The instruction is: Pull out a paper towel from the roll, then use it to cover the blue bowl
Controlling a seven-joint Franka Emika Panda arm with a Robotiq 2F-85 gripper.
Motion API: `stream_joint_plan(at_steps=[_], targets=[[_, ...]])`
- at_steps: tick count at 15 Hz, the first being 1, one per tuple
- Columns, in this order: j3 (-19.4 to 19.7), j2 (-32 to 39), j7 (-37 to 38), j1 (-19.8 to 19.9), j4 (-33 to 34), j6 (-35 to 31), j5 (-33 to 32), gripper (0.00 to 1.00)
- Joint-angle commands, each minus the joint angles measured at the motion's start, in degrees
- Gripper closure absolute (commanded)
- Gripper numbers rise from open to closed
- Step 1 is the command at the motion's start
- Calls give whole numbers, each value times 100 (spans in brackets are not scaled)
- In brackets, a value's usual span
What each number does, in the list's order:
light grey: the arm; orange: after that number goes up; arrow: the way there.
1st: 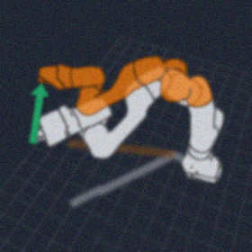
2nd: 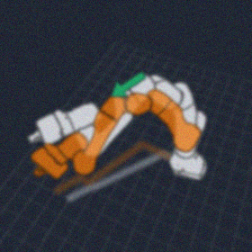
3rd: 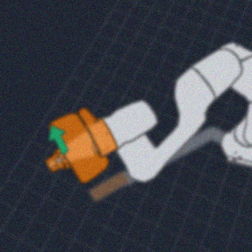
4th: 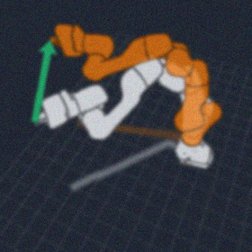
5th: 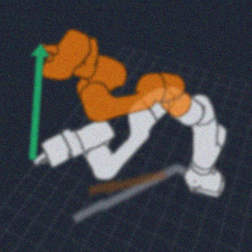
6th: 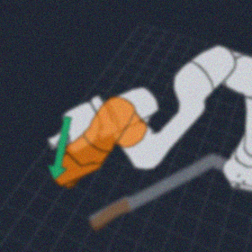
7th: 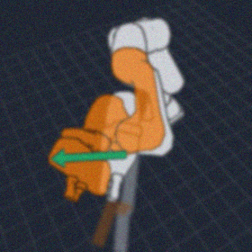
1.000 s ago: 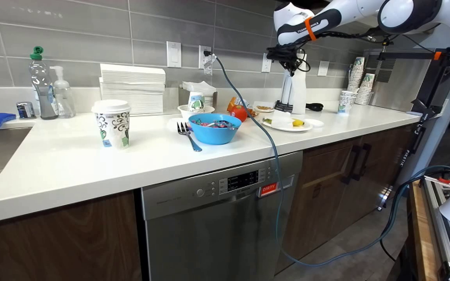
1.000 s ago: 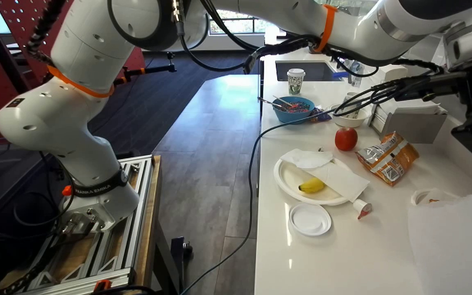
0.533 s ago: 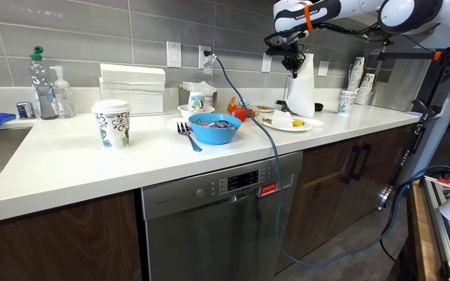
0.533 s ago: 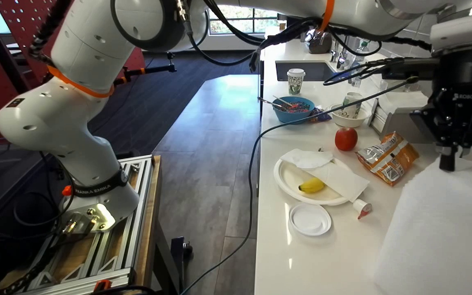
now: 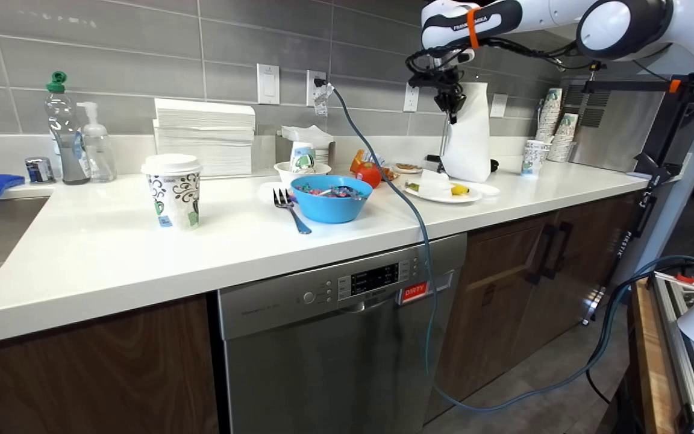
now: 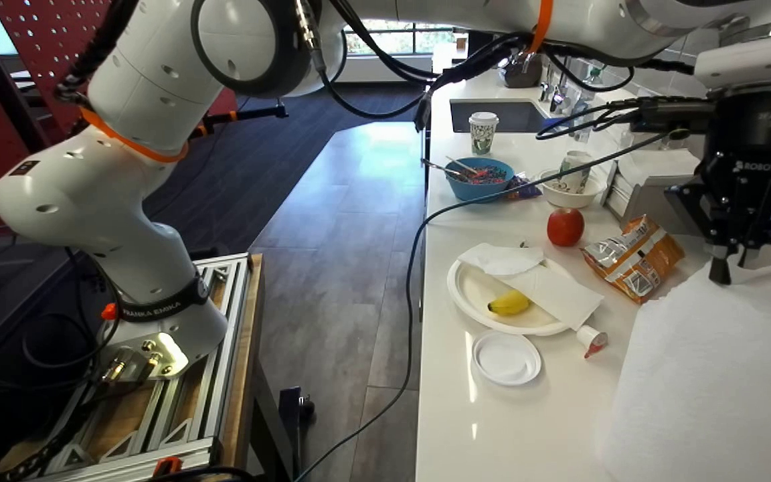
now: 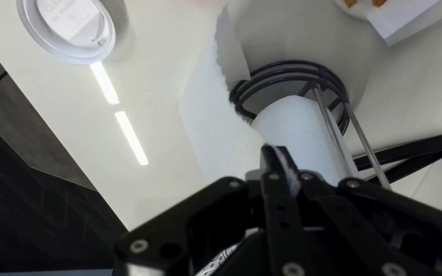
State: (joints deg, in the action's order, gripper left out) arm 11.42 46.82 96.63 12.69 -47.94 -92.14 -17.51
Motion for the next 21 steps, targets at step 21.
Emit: stream_joint_plan(at_steps=[21], targets=[[236, 636, 7, 37, 42, -882, -116, 100]])
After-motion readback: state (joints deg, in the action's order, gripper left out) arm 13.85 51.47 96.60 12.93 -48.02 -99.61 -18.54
